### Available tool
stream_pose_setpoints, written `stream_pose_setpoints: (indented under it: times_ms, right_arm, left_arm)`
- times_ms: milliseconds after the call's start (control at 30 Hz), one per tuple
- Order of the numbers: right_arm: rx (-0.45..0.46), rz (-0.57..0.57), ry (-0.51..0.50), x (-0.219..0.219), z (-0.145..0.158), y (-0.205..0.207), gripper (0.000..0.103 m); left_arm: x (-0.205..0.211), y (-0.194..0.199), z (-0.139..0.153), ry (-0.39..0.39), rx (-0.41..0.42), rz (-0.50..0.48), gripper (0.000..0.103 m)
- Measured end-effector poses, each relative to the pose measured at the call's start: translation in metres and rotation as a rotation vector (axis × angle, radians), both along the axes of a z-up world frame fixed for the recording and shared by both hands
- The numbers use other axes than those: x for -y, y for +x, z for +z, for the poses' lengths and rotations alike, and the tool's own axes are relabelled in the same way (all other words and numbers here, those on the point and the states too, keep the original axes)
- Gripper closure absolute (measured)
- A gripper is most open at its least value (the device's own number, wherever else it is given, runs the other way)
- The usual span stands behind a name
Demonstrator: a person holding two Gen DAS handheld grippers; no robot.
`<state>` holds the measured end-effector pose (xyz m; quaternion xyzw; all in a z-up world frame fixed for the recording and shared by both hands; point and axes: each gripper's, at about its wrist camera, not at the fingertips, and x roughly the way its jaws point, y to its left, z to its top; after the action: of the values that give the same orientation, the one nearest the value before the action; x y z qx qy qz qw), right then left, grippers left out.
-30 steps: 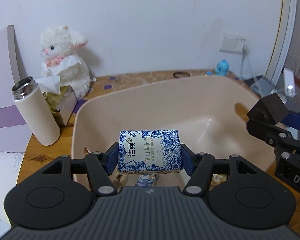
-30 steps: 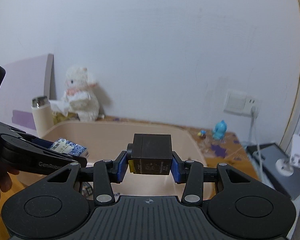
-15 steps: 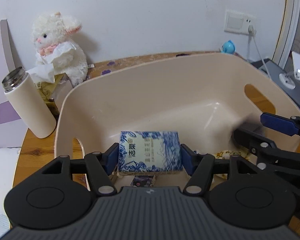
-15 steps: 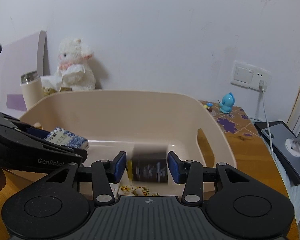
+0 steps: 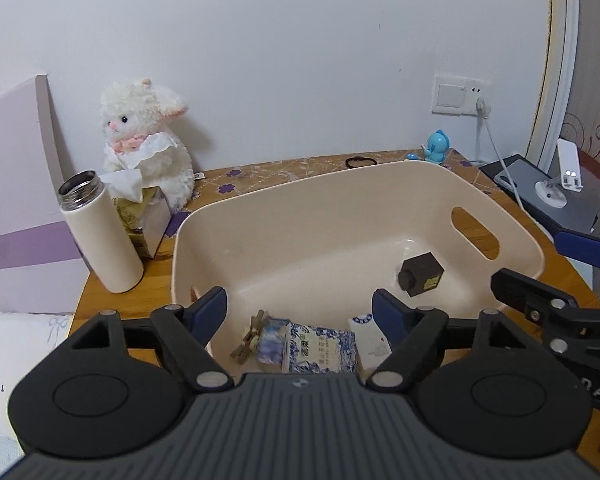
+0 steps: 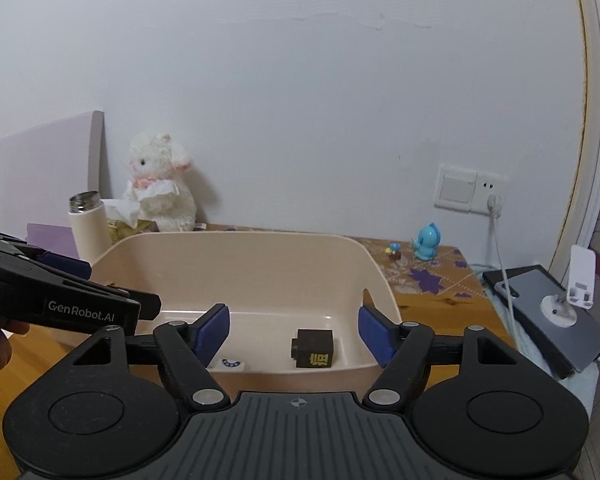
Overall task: Organize objects
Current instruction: 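Carry both items into the basket and open both tools, then grasp the green tea bag with left tool while right tool grasps the orange plush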
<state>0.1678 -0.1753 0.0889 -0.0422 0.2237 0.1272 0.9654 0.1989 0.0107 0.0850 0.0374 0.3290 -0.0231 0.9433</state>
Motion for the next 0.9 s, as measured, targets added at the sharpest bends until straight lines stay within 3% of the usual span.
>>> stream_pose_setpoints:
  times_ms: [367,733,900]
  right_arm:
    - [-0.006,0.038,-0.074,0.002,-0.003,-0.053,0.024]
    - [-0.125,0.066,-0.164,0.002,-0.053,-0.074,0.024]
    - [-0.177,0.072,-0.179,0.003,-0.071,-0.070,0.024]
  left_arm:
    - [-0.003,-0.051,-0.002,-0.015,-0.026,-0.018,0.021]
    - [-0.009,-0.073,-0.056,-0.017,-0.144,-0.035,0.021]
    - [-0.006,-0.076,-0.080,0.022,-0.189,-0.049,0.021]
